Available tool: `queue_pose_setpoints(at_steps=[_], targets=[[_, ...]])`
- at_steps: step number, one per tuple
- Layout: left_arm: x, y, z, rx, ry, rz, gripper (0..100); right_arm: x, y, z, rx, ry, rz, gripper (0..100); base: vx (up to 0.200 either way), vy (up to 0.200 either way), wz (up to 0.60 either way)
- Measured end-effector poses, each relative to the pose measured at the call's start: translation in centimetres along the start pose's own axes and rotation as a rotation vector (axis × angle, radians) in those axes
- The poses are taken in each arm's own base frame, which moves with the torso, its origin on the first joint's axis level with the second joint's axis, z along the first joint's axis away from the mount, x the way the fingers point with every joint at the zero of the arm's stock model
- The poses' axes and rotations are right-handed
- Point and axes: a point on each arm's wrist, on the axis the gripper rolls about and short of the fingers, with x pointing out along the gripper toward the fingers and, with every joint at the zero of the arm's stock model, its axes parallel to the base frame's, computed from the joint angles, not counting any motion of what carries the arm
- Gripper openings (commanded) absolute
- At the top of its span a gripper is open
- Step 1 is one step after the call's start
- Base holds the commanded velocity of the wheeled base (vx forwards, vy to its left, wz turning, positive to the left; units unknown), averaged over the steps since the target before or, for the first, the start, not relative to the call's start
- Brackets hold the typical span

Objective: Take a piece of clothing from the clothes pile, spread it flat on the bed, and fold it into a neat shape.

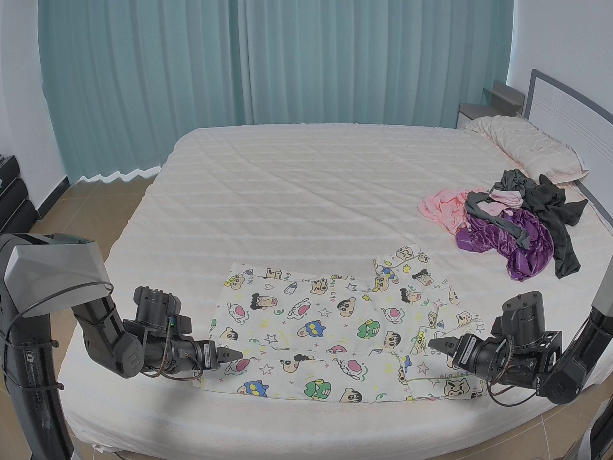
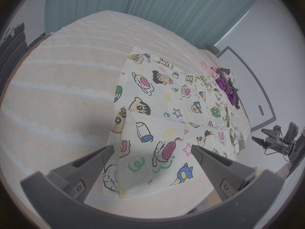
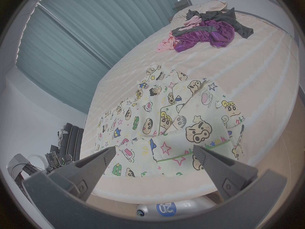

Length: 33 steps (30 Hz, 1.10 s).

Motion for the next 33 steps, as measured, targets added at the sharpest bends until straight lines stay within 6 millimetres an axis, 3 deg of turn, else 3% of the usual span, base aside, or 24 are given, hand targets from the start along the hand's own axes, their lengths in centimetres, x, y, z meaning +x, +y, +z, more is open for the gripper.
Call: queue_pose_setpoints(at_steps=[5,6,17,33], targets=[[0.6,0.2,-0.1,0.026,0.007,0.016,100,0.0,0.0,0.0,0.001,0.001,0.001,100,0.000,0.000,0.00],[0.7,0.3,-0.2,0.033,0.008,0.024,0,0.0,0.0,0.0,0.001,0.001,0.001,100,0.000,0.000,0.00],[1.0,0.8,-0.7,0.032,0.021,0.068,0,0.1,-0.1,0.0,0.006,0.011,0.003,100,0.000,0.000,0.00],[-2.9,0.1,-2.5,0.014,0.045,0.078,0,0.4,-0.8,0.4,0.007,0.008,-0.025,100,0.000,0.000,0.00]])
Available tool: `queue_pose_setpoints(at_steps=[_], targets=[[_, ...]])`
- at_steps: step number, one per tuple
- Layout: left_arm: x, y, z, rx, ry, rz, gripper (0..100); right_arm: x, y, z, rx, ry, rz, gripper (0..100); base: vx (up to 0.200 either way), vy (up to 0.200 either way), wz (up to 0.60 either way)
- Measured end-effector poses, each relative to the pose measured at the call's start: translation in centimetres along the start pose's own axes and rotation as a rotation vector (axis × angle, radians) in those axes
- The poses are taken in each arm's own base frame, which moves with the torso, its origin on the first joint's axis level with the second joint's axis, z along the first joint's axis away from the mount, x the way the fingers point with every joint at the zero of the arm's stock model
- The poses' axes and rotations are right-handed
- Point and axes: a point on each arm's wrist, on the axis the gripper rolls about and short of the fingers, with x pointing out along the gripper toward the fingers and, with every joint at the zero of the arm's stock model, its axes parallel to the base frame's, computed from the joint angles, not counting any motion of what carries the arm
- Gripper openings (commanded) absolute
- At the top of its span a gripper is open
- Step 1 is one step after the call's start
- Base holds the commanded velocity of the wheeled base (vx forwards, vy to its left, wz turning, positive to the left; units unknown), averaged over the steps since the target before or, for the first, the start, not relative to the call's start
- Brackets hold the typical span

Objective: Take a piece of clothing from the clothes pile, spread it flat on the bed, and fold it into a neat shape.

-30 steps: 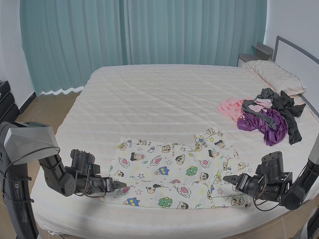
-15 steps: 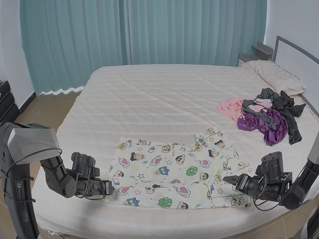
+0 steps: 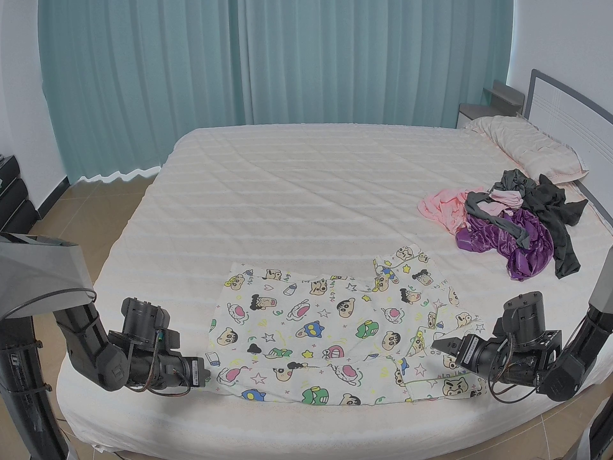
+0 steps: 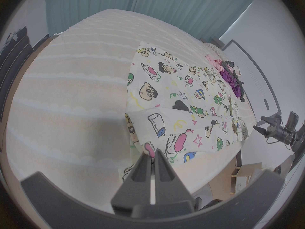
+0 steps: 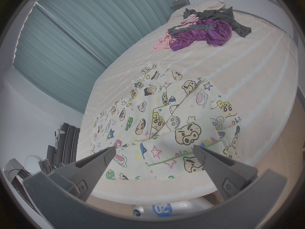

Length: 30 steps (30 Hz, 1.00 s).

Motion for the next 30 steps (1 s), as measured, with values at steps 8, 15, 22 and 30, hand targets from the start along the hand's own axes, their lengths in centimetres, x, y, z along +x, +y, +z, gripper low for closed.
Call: queue_pose_setpoints(at_steps=[8,15,22,30], targets=[[-1.0,0.0,-0.7,-0.015,0.007,0.002,0,0.5,-1.5,1.4,-0.057,-0.042,-0.041,100,0.000,0.000,0.00],[-0.6,0.1,-0.6,-0.031,0.006,0.003,0,1.3,-4.2,2.6,-0.196,0.027,-0.016,100,0.000,0.000,0.00],[0.2,0.1,0.0,-0.046,-0.002,-0.001,0,3.2,-7.6,3.1,-0.319,0.091,0.016,100,0.000,0.000,0.00],[1.2,0.0,1.0,-0.099,-0.020,-0.008,0,5.7,-9.5,2.6,-0.337,0.123,0.137,100,0.000,0.000,0.00]])
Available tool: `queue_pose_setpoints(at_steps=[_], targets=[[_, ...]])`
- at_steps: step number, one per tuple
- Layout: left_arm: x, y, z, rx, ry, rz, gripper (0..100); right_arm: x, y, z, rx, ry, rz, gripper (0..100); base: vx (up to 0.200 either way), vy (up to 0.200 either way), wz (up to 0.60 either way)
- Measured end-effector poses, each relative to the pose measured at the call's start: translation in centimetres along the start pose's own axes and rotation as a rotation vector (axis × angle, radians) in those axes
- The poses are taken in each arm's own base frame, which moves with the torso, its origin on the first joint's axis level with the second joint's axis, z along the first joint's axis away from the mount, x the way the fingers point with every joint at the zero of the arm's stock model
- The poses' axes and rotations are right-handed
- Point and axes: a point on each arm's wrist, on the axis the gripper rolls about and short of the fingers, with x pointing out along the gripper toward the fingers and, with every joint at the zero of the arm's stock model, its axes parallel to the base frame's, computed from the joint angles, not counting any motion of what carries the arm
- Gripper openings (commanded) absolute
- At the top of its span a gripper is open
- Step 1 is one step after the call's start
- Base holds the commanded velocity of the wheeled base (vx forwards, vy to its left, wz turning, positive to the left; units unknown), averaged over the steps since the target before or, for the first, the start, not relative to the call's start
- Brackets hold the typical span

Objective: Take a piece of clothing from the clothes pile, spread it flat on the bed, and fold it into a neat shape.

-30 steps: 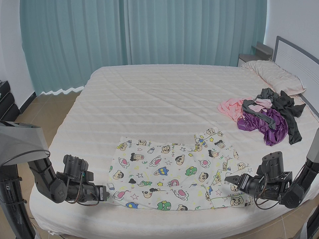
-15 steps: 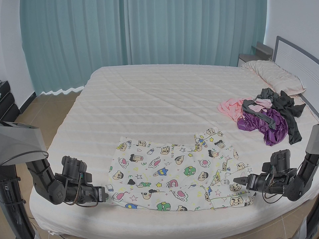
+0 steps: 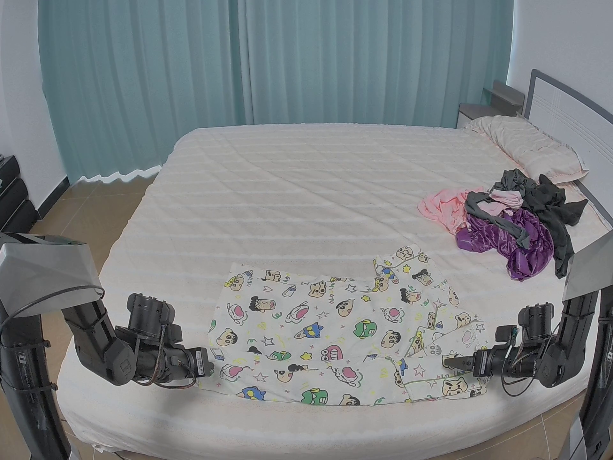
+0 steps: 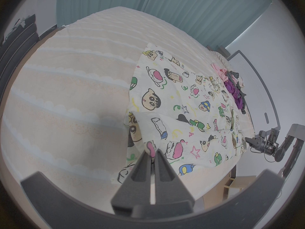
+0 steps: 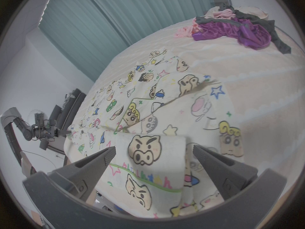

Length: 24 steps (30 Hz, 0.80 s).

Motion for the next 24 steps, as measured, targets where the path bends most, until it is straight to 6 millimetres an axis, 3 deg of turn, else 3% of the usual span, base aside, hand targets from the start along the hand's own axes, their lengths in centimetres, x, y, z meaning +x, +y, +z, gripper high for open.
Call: queue_pose_setpoints(at_steps=[2,3,20,21,24], targets=[[0.2,0.0,0.1,-0.003,0.000,0.000,0,0.5,-0.1,-0.2,-0.005,0.003,0.037,100,0.000,0.000,0.00],[0.3,0.0,0.1,-0.004,0.001,0.000,0,0.7,-0.1,-0.4,-0.007,0.011,0.051,0,0.000,0.000,0.00],[0.7,0.1,0.6,-0.010,-0.024,0.028,0,1.1,-0.3,-0.8,0.002,-0.024,0.065,0,0.000,0.000,0.00],[0.8,0.1,0.6,-0.011,-0.024,0.028,100,1.0,-0.3,-0.9,0.006,-0.027,0.065,0,0.000,0.000,0.00],[0.8,0.1,0.6,-0.011,-0.022,0.030,100,0.8,-0.1,-1.1,0.006,-0.036,0.068,0,0.000,0.000,0.00]])
